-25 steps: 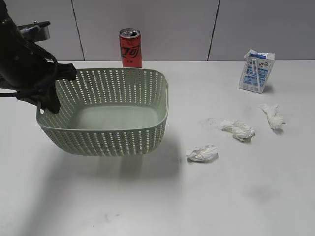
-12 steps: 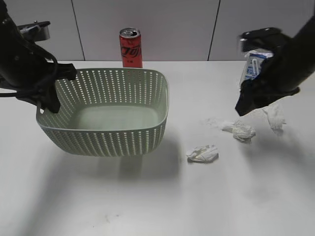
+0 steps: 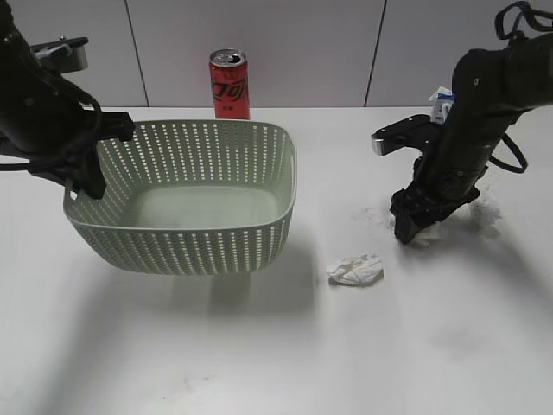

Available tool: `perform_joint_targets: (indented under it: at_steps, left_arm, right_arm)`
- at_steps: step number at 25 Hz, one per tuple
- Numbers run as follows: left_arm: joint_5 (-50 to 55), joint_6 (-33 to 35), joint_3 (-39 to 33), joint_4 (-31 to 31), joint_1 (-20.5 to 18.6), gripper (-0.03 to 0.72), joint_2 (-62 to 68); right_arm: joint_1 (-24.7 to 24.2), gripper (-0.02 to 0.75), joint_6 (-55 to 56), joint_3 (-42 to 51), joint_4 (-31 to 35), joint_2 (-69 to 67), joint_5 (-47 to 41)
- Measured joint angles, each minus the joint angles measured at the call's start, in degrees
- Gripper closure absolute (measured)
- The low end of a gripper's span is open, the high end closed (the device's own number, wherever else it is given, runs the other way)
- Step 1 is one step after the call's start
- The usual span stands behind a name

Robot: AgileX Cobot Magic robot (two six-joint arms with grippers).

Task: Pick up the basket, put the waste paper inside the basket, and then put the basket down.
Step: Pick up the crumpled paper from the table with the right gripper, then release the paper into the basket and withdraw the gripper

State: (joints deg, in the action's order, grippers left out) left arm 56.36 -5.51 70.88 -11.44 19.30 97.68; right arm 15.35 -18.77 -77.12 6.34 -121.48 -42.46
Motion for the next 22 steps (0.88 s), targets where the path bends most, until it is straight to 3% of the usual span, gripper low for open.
perform_joint_targets:
  at_steps: [5, 8, 9, 11, 14, 17, 22]
  left_arm:
    - [-0.01, 0.00, 0.00, 0.00, 0.00, 0.683, 0.00]
    - [-0.01, 0.00, 0.00, 0.00, 0.00, 0.683, 0.00]
    - [-0.01, 0.00, 0.00, 0.00, 0.00, 0.683, 0.00]
    - [-0.01, 0.00, 0.00, 0.00, 0.00, 0.683, 0.00]
    - [-0.01, 0.00, 0.00, 0.00, 0.00, 0.683, 0.00]
    - [-0.01, 0.00, 0.00, 0.12, 0.00, 0.683, 0.00]
    - [-0.01, 0.00, 0.00, 0.24, 0.00, 0.683, 0.00]
  right_arm:
    - [0.05, 0.283, 0.37, -0.44, -0.92, -0.85, 0.13]
    - [0.05, 0.493, 1.23, -0.55, -0.92, -0.64, 0.01]
    - [0.05, 0.595, 1.61, -0.55, -0.96, -0.32, -0.11]
    - [0.05, 0.692, 1.74, -0.73, -0.56, 1.79, -0.93]
    - [1.38, 0.701, 0.53, -0.89, 2.48, 8.32, -1.33]
    - [5.83, 0.703, -2.07, -1.26, 6.24, 16.38, -1.39]
    - [18.19, 0.703, -6.45, -4.20, 13.50, 23.95, 0.38]
